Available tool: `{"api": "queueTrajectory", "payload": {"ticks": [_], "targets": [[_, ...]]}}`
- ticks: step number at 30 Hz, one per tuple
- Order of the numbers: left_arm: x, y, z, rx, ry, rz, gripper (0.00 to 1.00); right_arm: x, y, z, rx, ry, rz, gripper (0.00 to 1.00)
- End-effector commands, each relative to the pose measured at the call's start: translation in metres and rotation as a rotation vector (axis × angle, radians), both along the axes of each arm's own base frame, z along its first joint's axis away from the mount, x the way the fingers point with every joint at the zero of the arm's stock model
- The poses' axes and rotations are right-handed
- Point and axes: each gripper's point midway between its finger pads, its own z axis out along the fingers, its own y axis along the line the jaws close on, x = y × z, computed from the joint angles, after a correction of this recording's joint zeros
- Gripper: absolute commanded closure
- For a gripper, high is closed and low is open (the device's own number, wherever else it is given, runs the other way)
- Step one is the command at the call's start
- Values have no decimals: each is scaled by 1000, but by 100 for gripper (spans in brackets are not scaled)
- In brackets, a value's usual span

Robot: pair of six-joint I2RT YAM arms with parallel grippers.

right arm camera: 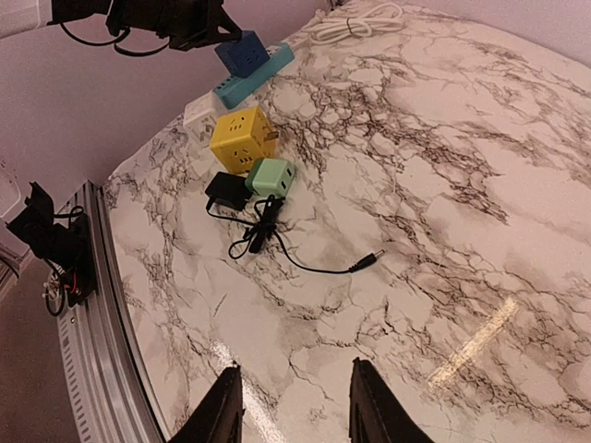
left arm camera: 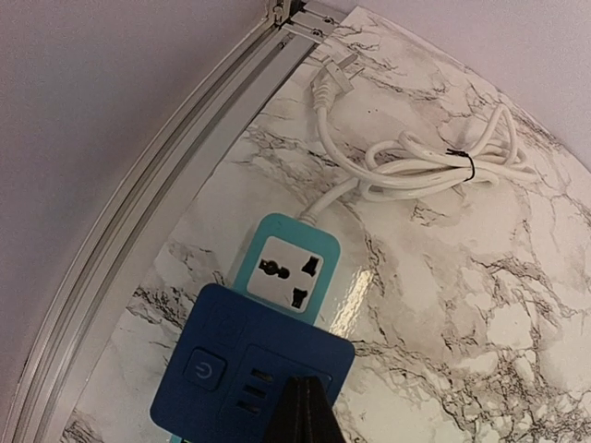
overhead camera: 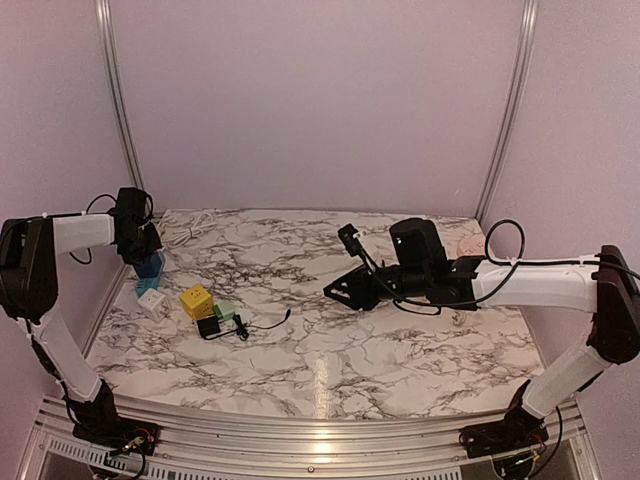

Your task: Insert the plug

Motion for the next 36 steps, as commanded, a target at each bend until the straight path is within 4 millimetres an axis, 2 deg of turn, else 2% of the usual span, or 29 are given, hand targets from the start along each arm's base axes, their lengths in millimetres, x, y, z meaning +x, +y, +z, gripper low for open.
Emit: {"api": "queueTrajectory", "payload": {"ticks": [1,5,11,16,20,21,22,23,24,28,30,33,36], "targets": [[-34,2,-44,-10,206,3,100,2,4,12,15,-33,0,63],[-22,0,-31,-21,168,-4,100,1,2,11,9,-37,-3,63],[-3,-3,12,-24,83,-21,98,3,0,14,2,-51,-12,62],[3,-9,52,-42,-9,-50,95,9,-7,17,-38,-98,-43,51],[-2,-18,74,-60,-54,-84,88,18,-21,20,-107,-147,-105,44],[-5,-21,78,-64,-65,-96,84,20,-24,20,-129,-159,-118,40],[-8,-25,79,-71,-67,-108,81,22,-28,20,-148,-162,-130,32],[-12,-30,84,-76,-82,-124,77,24,-31,20,-162,-158,-132,7],[-16,-35,86,-77,-91,-141,74,26,-33,22,-169,-158,-137,2],[-36,-60,93,-59,-112,-224,60,43,-55,15,-169,-111,-197,1],[-48,-71,94,-49,-124,-266,46,51,-68,10,-155,-89,-223,2],[-67,-88,93,-17,-116,-334,21,59,-86,16,-160,-141,-273,2],[-86,-99,91,11,-100,-387,2,79,-127,25,-284,-261,-473,2]]}}
